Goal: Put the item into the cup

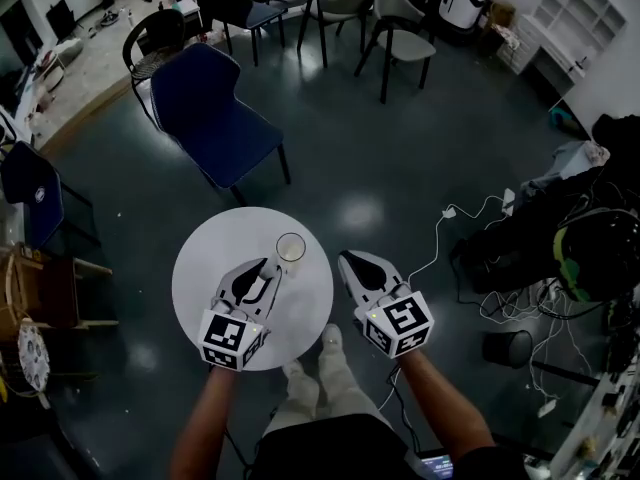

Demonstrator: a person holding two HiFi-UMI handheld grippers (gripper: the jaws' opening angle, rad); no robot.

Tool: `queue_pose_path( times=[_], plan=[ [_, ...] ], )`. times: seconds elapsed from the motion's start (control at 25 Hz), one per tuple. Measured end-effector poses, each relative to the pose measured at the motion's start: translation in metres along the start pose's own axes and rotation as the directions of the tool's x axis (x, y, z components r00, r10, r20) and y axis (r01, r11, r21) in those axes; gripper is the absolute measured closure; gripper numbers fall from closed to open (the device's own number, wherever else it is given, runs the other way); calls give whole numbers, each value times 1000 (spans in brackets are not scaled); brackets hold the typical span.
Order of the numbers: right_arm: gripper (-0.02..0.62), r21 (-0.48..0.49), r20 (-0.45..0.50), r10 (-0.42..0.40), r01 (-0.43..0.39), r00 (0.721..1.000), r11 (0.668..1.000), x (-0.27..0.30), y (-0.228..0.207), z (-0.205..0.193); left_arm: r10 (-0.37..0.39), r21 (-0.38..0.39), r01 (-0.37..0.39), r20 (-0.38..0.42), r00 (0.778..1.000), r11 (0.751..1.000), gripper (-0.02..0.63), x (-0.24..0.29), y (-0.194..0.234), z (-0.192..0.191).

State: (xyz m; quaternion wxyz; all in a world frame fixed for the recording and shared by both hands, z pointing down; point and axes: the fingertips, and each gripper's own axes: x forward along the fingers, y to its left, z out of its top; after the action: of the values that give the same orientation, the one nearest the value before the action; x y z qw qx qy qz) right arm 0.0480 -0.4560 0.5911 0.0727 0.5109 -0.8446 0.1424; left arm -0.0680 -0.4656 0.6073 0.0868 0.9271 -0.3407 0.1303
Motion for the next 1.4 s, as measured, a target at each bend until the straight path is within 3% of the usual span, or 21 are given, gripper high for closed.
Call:
queue_pose_path(
  times=[0.08,0.28,0.92,1.4],
  plan=[
    [580,9,-6,-2,2,1000,1000,6,-5,-6,-5,-8,5,-16,1000,1000,506,11,3,-7],
    [580,47,-24,-10,11,1000,999,19,-23,-31,-11,-115,4,-62,998,993,506,42,17,-32],
    [580,99,-95,-26,36,995,994,68,-53,-105,-26,-72,13,-181,983,997,506,129,59,-109],
    [580,149,-134,-60,79,989,986,66,-95,-149,-36,-44,26,-231,972,999,506,185,60,-153]
  ],
)
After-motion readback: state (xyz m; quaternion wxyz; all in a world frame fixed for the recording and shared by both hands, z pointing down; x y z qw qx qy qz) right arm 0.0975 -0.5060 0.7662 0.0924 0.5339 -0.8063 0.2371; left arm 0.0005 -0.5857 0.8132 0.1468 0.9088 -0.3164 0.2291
